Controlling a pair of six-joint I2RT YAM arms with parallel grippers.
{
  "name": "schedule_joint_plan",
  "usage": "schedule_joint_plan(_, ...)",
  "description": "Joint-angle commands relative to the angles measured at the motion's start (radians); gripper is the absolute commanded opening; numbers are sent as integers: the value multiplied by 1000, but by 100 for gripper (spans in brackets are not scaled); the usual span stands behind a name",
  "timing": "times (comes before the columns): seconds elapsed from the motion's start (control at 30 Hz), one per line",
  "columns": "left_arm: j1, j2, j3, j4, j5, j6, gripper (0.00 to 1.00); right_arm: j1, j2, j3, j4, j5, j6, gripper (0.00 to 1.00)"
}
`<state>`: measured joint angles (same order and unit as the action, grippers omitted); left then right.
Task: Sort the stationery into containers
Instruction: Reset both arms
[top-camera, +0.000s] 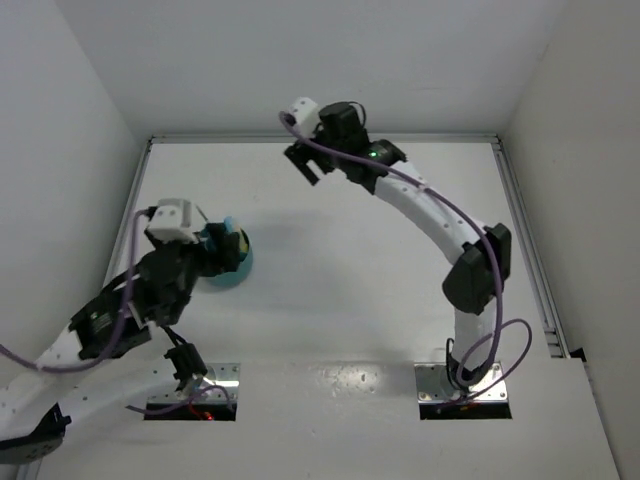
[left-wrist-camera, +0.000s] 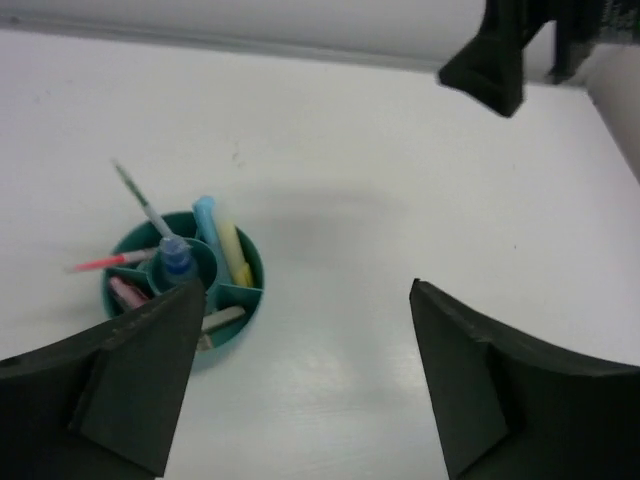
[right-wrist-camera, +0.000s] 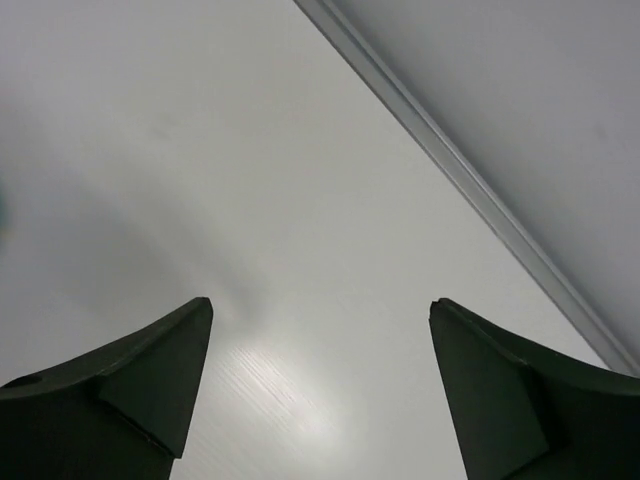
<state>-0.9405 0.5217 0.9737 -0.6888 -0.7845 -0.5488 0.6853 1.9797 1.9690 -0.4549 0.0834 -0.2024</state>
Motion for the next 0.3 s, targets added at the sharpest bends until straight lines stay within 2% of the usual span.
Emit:
schedule_joint_plan(0.0, 9, 156, 42, 79, 20, 136, 94, -95, -106, -161, -137, 229, -22, 90)
schedule_joint_plan(0.03, 9, 184, 42, 145, 33, 156, 99, -104, -178, -220, -84, 348, -6, 92)
schedule_joint_plan(0.07, 9, 208, 42, 178, 48, 191, 99, -104, -223, -372, -35, 410, 9, 94)
schedule_joint_plan(0.1, 19, 259, 42, 205, 107, 205, 99, -104, -267, -447, 0, 446, 9, 94)
schedule_joint_plan(0.13, 34, 289, 42, 228, 143, 214, 99, -113, -318, -595, 54, 456, 9, 97)
schedule_joint_plan(0.17, 45, 320, 42, 262, 175, 214, 99, -113, -437, -680, 97, 432, -2, 97)
schedule_joint_plan(0.23, 75, 417, 65, 272, 270, 214, 99, -122, -540, -862, 184, 421, -22, 97)
schedule_joint_plan(0.27, 84, 447, 75, 299, 301, 225, 99, -133, -605, -898, 185, 421, -3, 97)
